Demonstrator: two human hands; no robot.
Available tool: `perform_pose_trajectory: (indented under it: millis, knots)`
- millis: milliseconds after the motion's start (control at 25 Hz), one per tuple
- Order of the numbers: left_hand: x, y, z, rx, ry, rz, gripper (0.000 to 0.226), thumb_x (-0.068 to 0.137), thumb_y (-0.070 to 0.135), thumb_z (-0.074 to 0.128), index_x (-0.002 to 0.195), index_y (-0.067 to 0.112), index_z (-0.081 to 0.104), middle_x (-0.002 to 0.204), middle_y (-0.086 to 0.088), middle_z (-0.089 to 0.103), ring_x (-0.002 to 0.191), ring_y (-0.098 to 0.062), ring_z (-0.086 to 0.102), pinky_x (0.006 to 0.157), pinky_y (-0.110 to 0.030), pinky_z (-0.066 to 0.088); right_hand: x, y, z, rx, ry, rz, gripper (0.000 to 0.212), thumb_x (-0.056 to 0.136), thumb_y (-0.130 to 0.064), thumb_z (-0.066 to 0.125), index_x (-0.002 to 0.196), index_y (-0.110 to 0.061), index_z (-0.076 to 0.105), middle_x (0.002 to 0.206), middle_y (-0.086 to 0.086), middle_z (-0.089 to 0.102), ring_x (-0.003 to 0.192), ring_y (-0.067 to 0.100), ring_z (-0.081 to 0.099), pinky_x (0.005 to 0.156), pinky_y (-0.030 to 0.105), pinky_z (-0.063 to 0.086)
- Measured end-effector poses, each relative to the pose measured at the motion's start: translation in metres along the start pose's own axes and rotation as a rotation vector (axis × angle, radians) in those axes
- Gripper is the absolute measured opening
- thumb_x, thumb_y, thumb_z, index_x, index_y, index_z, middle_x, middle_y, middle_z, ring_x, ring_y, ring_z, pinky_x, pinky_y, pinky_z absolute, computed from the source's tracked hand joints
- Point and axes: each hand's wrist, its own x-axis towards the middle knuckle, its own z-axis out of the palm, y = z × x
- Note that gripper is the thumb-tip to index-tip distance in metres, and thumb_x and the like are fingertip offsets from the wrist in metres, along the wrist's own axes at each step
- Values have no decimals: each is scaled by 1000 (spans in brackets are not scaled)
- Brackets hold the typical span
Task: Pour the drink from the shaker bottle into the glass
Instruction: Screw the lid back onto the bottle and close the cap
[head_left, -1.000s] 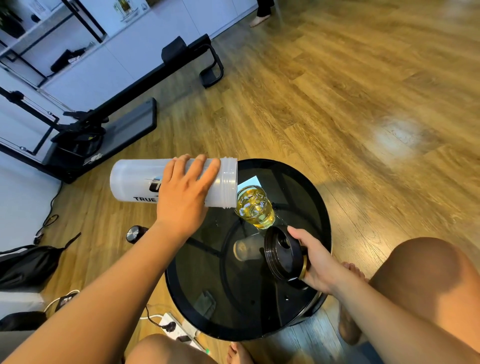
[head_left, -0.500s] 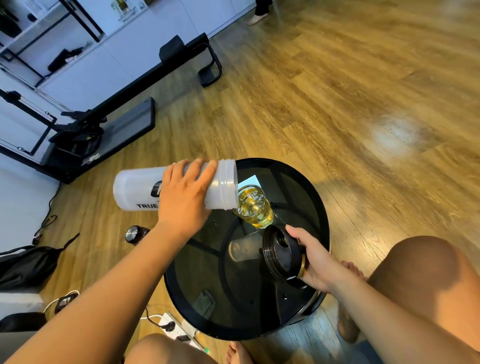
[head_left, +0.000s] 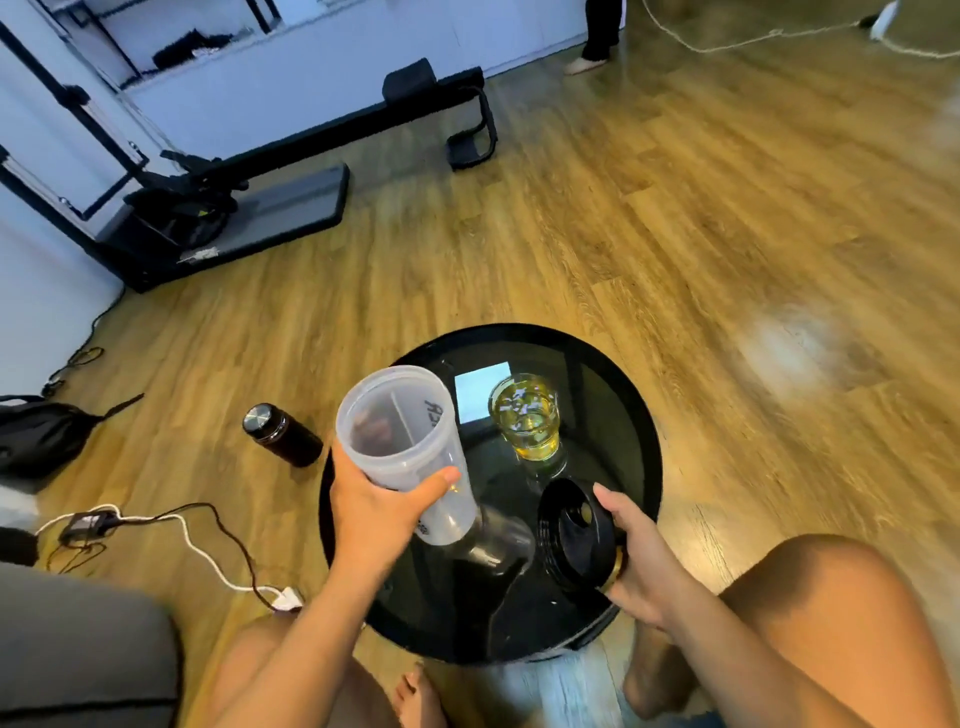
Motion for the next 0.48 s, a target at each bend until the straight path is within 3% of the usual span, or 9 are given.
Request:
perform_pose_trajectory:
  millis: [200,280,400,480]
  knots:
    - [-36,-21,-2,-77,52,-110,120,43,58,94,147,22,45,137,14,58,130,-10,57,110,-35,48,-21,5,10,-19,-100,3,47,87,-41,62,121,-9,72,128,19,69,116,34,67,78,40,60]
    - [-42,-29,-5,-105,24,-127,121,44,57,94,147,26,41,138,19,54,130,-1,53,108,-29,45,-31,1,29,-155,-112,-48,44,85,-40,65,123,-20,71,123,12,73,111,29,70,75,38,61]
    - [-44,-30,-10,-118,-12,-117,121,44,56,94,146,37,33,139,27,46,131,12,45,106,-21,40,-39,-25,79,-442,-91,-304,62,70,-43,81,128,-29,65,124,8,73,109,26,71,78,37,61]
    - [-47,-33,-15,-131,-23,-109,128,43,57,96,149,38,27,147,18,42,135,2,43,110,-25,39,-47,-48,130,-736,-124,-530,79,59,-53,86,132,-38,59,128,6,70,115,25,68,91,41,55]
